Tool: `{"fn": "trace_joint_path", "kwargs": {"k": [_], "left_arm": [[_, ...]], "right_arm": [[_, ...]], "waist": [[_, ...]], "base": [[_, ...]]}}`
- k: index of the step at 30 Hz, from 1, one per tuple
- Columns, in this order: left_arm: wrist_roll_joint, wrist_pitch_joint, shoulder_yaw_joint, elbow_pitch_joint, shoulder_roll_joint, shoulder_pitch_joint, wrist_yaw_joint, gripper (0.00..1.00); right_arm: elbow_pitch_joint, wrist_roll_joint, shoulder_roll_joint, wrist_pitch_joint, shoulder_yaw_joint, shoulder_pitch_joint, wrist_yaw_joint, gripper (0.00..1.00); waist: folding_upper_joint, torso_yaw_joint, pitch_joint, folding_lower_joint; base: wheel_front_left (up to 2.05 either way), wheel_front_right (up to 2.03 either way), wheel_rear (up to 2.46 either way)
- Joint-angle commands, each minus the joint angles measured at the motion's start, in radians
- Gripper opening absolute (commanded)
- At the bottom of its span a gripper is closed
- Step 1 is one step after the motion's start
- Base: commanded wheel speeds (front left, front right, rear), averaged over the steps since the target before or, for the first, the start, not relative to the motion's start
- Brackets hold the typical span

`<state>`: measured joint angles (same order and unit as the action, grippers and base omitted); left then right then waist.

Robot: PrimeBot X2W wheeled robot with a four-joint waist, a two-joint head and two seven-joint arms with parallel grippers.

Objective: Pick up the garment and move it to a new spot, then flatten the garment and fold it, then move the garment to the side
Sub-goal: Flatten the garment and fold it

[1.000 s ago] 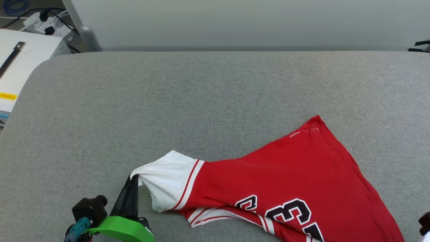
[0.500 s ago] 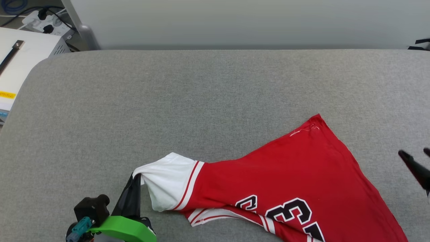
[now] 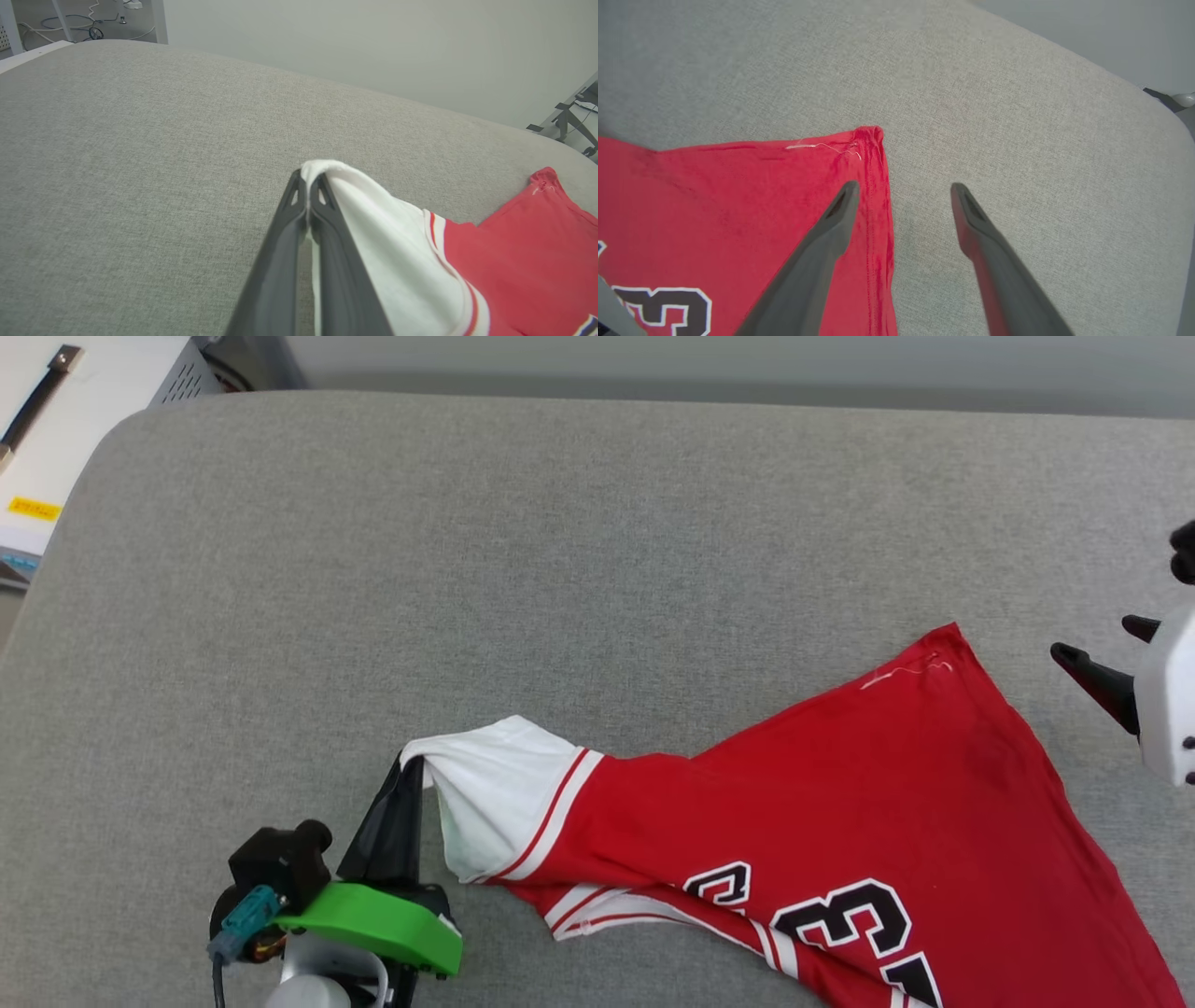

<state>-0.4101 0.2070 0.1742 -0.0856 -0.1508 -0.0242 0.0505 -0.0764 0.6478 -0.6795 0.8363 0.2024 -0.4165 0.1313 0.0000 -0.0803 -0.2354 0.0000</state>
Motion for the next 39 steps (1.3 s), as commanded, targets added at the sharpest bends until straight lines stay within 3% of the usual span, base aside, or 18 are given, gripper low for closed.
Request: {"fn": "trace_joint_path", "kwargs": {"k": [1, 7, 13, 23, 24, 26, 32, 39], "left_arm": [[0.008, 0.01, 0.006, 0.003, 0.008, -0.029, 0.009, 0.0], [0.01, 0.025, 0.019, -0.002, 0.019, -0.078, 0.017, 0.0], [0.013, 0.037, 0.034, -0.015, 0.03, -0.126, 0.028, 0.0], [0.012, 0.049, 0.04, -0.051, 0.04, -0.163, 0.04, 0.0], [0.012, 0.05, 0.038, -0.056, 0.041, -0.163, 0.041, 0.0], [0.012, 0.051, 0.034, -0.064, 0.041, -0.162, 0.042, 0.0], [0.014, 0.053, 0.028, -0.089, 0.036, -0.146, 0.046, 0.0], [0.024, 0.054, 0.019, -0.093, 0.01, -0.122, 0.045, 0.0]], "right_arm": [[0.023, 0.007, -0.012, 0.03, 0.036, -0.045, -0.001, 1.0], [0.129, 0.0, -0.014, 0.083, 0.168, -0.178, -0.001, 1.0], [0.257, -0.005, 0.004, 0.058, 0.268, -0.252, -0.001, 1.0], [0.386, 0.061, -0.032, 0.012, 0.441, -0.251, -0.001, 1.0], [0.391, 0.072, -0.039, 0.012, 0.455, -0.249, -0.001, 0.85], [0.395, 0.084, -0.046, -0.007, 0.467, -0.253, -0.001, 0.0], [0.395, 0.104, -0.05, -0.106, 0.489, -0.278, -0.001, 0.0], [0.377, 0.145, -0.042, -0.292, 0.435, -0.285, -0.001, 0.0]], "waist": [[0.0, -0.037, -0.055, 0.0], [0.0, -0.066, -0.122, 0.0], [0.0, -0.099, -0.172, 0.0], [0.0, -0.125, -0.2, 0.0], [0.0, -0.124, -0.198, 0.0], [0.0, -0.118, -0.19, 0.0], [0.0, -0.086, -0.132, 0.0], [0.0, -0.05, -0.032, 0.0]], "base": [[0.0, 0.0, 0.0], [0.0, 0.0, 0.0], [0.0, 0.0, 0.0], [0.0, 0.0, 0.0], [0.0, 0.0, 0.0], [0.0, 0.0, 0.0], [0.0, 0.0, 0.0], [0.0, 0.0, 0.0]]}}
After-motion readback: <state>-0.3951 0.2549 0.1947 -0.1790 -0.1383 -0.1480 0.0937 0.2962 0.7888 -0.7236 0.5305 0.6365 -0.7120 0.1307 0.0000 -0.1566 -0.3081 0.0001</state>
